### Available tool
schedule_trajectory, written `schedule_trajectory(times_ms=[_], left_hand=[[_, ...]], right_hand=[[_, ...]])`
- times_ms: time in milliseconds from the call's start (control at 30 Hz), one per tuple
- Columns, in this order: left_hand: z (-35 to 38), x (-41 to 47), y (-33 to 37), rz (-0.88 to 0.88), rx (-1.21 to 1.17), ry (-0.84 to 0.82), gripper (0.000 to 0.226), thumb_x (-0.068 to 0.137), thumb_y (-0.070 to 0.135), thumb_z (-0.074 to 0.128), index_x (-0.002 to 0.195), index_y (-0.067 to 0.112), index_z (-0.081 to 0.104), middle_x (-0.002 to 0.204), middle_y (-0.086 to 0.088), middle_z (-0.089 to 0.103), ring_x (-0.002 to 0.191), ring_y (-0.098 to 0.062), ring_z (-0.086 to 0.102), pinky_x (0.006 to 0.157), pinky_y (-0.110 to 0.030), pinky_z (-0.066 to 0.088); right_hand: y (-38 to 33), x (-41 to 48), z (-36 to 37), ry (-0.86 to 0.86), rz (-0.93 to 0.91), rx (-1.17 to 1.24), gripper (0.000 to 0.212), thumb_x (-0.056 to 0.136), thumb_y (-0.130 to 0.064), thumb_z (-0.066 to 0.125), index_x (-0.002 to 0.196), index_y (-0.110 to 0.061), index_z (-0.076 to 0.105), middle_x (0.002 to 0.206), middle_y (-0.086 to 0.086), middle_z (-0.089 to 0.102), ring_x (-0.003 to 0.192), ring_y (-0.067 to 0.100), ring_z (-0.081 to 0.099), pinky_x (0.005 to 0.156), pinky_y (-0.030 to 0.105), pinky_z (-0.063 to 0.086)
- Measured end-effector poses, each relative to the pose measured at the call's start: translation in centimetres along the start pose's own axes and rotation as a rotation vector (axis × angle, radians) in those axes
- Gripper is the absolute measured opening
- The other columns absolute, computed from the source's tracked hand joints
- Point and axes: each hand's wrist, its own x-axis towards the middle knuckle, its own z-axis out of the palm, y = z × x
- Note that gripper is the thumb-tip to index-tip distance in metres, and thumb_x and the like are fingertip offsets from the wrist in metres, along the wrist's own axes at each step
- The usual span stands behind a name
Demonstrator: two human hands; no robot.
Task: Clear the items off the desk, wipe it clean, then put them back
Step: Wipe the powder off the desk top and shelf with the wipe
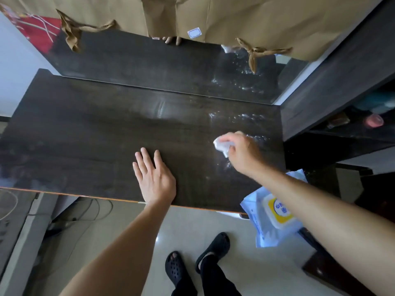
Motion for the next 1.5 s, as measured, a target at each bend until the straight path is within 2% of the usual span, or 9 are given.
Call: schedule_trajectory(times_ms=[167, 367, 600, 767, 933, 1067, 1233, 1333, 1500], left_hand=[[0.3, 0.0, -0.1, -0.004, 0.051, 0.018, 0.049, 0.092, 0.017, 0.030, 0.138, 0.008, 0.041, 0.153, -0.021, 0.025, 0.144, -0.036, 0.015, 0.118, -0.046, 0.008], [0.5, 0.0, 0.1, 0.003, 0.080, 0.038, 0.049, 0.091, 0.018, 0.029, 0.136, 0.007, 0.044, 0.152, -0.022, 0.027, 0.143, -0.036, 0.018, 0.117, -0.048, 0.012], [-0.2, -0.2, 0.3, 0.010, 0.080, 0.034, 0.051, 0.093, 0.022, 0.024, 0.135, 0.004, 0.046, 0.151, -0.024, 0.028, 0.143, -0.038, 0.019, 0.116, -0.051, 0.015], [-0.2, -0.1, 0.3, 0.005, 0.077, 0.032, 0.051, 0.094, 0.022, 0.025, 0.136, 0.004, 0.046, 0.151, -0.023, 0.028, 0.143, -0.037, 0.019, 0.116, -0.052, 0.016], [0.0, -0.2, 0.3, 0.005, 0.071, 0.046, 0.046, 0.095, 0.021, 0.029, 0.136, 0.007, 0.046, 0.152, -0.021, 0.027, 0.144, -0.035, 0.017, 0.118, -0.048, 0.013], [-0.1, -0.1, 0.3, 0.004, 0.053, 0.067, 0.047, 0.095, 0.021, 0.028, 0.134, 0.005, 0.047, 0.151, -0.022, 0.029, 0.143, -0.036, 0.019, 0.116, -0.050, 0.016], [-0.2, -0.1, 0.5, 0.004, 0.063, 0.047, 0.049, 0.095, 0.023, 0.026, 0.135, 0.005, 0.047, 0.151, -0.023, 0.028, 0.143, -0.036, 0.019, 0.116, -0.051, 0.016], [0.0, -0.1, 0.4, 0.011, 0.058, 0.049, 0.048, 0.094, 0.021, 0.028, 0.135, 0.005, 0.047, 0.151, -0.023, 0.028, 0.143, -0.037, 0.019, 0.116, -0.051, 0.016], [0.1, -0.2, 0.3, 0.021, 0.049, 0.075, 0.048, 0.092, 0.019, 0.029, 0.133, 0.004, 0.049, 0.150, -0.025, 0.030, 0.141, -0.039, 0.022, 0.116, -0.052, 0.016]], right_hand=[[2.1, 12.6, -0.6, 0.191, 0.073, -0.151, 0.016, 0.086, -0.019, 0.061, 0.100, -0.019, 0.070, 0.102, 0.015, 0.061, 0.094, 0.034, 0.058, 0.077, 0.033, 0.045], [2.2, 14.0, 2.2, 0.174, 0.036, -0.261, 0.034, 0.082, 0.000, 0.053, 0.109, -0.014, 0.069, 0.108, 0.017, 0.058, 0.101, 0.037, 0.050, 0.083, 0.036, 0.041], [0.7, 2.5, 0.1, -0.561, -0.309, -0.111, 0.041, 0.079, -0.011, 0.039, 0.094, -0.026, 0.074, 0.087, -0.001, 0.053, 0.088, 0.021, 0.051, 0.077, 0.032, 0.043], [-1.9, 14.3, 1.4, -0.012, -0.426, -0.293, 0.026, 0.078, -0.007, 0.048, 0.093, -0.010, 0.069, 0.090, 0.016, 0.059, 0.087, 0.034, 0.055, 0.063, 0.040, 0.049], [-2.7, 18.1, 4.1, -0.017, -0.636, -0.552, 0.031, 0.079, 0.001, 0.042, 0.099, -0.003, 0.066, 0.108, 0.017, 0.063, 0.093, 0.035, 0.061, 0.057, 0.036, 0.051], [2.3, 14.2, 1.4, 0.044, -0.442, -0.405, 0.031, 0.087, -0.010, 0.047, 0.110, -0.017, 0.067, 0.121, 0.002, 0.064, 0.099, 0.027, 0.059, 0.071, 0.030, 0.050], [5.2, 10.6, -1.0, 0.077, -0.115, -0.368, 0.022, 0.073, 0.006, 0.060, 0.089, -0.003, 0.072, 0.087, 0.019, 0.062, 0.079, 0.037, 0.055, 0.064, 0.037, 0.045], [3.1, 5.8, 0.5, -0.018, -0.208, -0.246, 0.021, 0.067, 0.006, 0.063, 0.078, -0.010, 0.071, 0.078, 0.014, 0.060, 0.072, 0.034, 0.057, 0.061, 0.034, 0.046], [2.2, -2.7, 0.5, -0.522, -0.329, -0.158, 0.028, 0.074, -0.008, 0.046, 0.083, -0.018, 0.070, 0.084, 0.005, 0.056, 0.080, 0.026, 0.056, 0.066, 0.038, 0.049]])
